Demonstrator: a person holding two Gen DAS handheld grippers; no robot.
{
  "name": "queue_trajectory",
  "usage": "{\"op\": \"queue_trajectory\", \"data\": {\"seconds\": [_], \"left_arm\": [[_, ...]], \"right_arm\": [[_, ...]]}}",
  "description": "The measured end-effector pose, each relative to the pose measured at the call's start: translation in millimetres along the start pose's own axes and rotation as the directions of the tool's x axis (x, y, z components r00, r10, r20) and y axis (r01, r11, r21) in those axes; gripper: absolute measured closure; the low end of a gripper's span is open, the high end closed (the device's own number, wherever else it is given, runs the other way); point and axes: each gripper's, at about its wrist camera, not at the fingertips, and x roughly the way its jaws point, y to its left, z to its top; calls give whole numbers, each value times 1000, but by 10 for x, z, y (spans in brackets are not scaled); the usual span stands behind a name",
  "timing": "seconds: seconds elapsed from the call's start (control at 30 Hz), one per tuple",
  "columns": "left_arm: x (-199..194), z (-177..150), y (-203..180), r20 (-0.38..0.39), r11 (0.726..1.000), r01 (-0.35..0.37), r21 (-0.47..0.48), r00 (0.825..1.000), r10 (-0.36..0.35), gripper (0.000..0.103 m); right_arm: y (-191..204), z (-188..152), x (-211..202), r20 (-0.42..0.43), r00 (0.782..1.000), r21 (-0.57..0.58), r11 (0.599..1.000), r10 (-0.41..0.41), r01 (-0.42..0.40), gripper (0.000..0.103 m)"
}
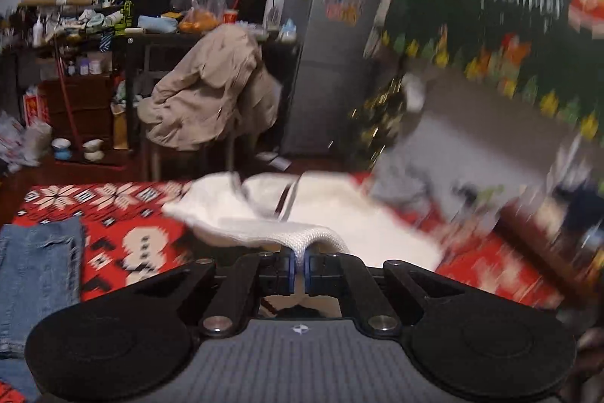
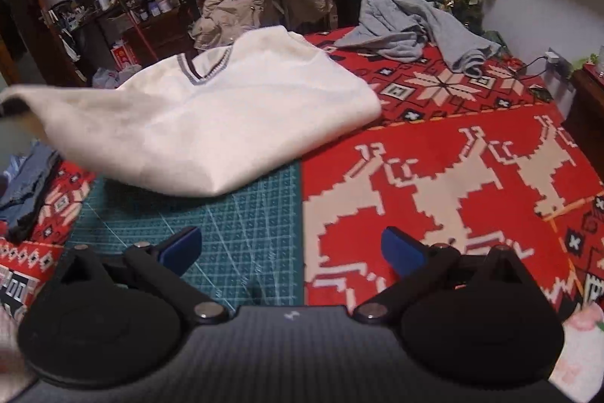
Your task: Fold clothes
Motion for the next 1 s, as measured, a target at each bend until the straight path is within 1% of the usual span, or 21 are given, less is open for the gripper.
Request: {"op": "queue_trajectory", "data": {"seconds": [0.07, 0.13, 0.17, 0.2, 0.23, 0.27, 0.3, 0.33, 0.4, 0.43, 0.5, 0.6, 0.63, 0.67, 0.73, 0.8, 0.83, 0.9, 0.93, 1.0], "left_arm": [[-66, 167, 21, 25, 998, 42, -48, 999, -41, 99], [-25, 245, 66, 19, 993, 63, -100, 998, -61, 99], [-6, 266, 86, 13, 989, 76, -128, 997, -74, 99], [6, 288, 101, 9, 985, 89, -151, 996, -88, 99], [8, 301, 110, 8, 981, 98, -166, 995, -99, 99], [7, 314, 120, 8, 978, 107, -180, 994, -108, 99], [-5, 329, 131, 10, 975, 114, -188, 993, -114, 99], [-28, 345, 137, 14, 974, 118, -191, 993, -118, 99], [-64, 365, 139, 19, 974, 120, -192, 993, -119, 99], [-81, 373, 146, 20, 974, 118, -191, 993, -117, 99], [-102, 366, 190, 18, 975, 103, -199, 995, -101, 99], [-80, 293, 325, 0, 963, 86, -254, 996, -89, 99], [-57, 257, 372, -7, 958, 79, -275, 996, -84, 99], [-33, 220, 419, -15, 952, 71, -297, 997, -79, 99], [17, 140, 517, -33, 940, 53, -338, 997, -68, 99], [99, 16, 630, -64, 928, 15, -372, 997, -42, 99], [143, -48, 687, -81, 922, -3, -387, 996, -30, 99], [219, -174, 817, -110, 907, -32, -419, 994, -16, 99], [263, -236, 904, -123, 899, -48, -435, 992, -6, 99], [335, -340, 1005, -146, 885, -74, -460, 989, 7, 99]], "right_arm": [[43, 36, 24, 7, 1000, -12, 1000, 21, -21, 3], [114, 66, 91, 1, 999, -47, 998, 50, -50, 13], [151, 80, 142, -5, 998, -65, 996, 64, -65, 21], [181, 92, 196, -12, 997, -74, 995, 71, -72, 26], [208, 107, 260, -19, 997, -78, 994, 78, -79, 27], [220, 133, 334, -21, 996, -72, 993, 91, -92, 31], [221, 167, 415, -25, 994, -57, 992, 110, -112, 39], [221, 215, 493, -26, 991, -42, 991, 128, -129, 44], [217, 351, 643, -20, 988, -12, 988, 156, -156, 66], [216, 447, 704, -7, 987, 3, 987, 164, -164, 67], [220, 729, 780, 45, 986, 30, 986, 163, -164, 68], [295, 1248, 839, 126, 978, 19, 985, 169, -173, 68], [333, 1423, 881, 142, 974, 11, 983, 178, -181, 68], [378, 1588, 963, 138, 972, 4, 981, 192, -194, 68], [498, 1830, 1226, 86, 974, -21, 978, 208, -207, 68], [618, 1918, 1519, 4, 979, -54, 977, 205, -204, 68], [674, 1923, 1652, -37, 980, -74, 977, 197, -199, 68], [741, 1836, 1830, -91, 979, -113, 975, 182, -192, 68], [751, 1785, 1891, -109, 977, -123, 973, 181, -194, 67], [675, 1697, 1938, -127, 974, -103, 974, 188, -201, 67]]}}
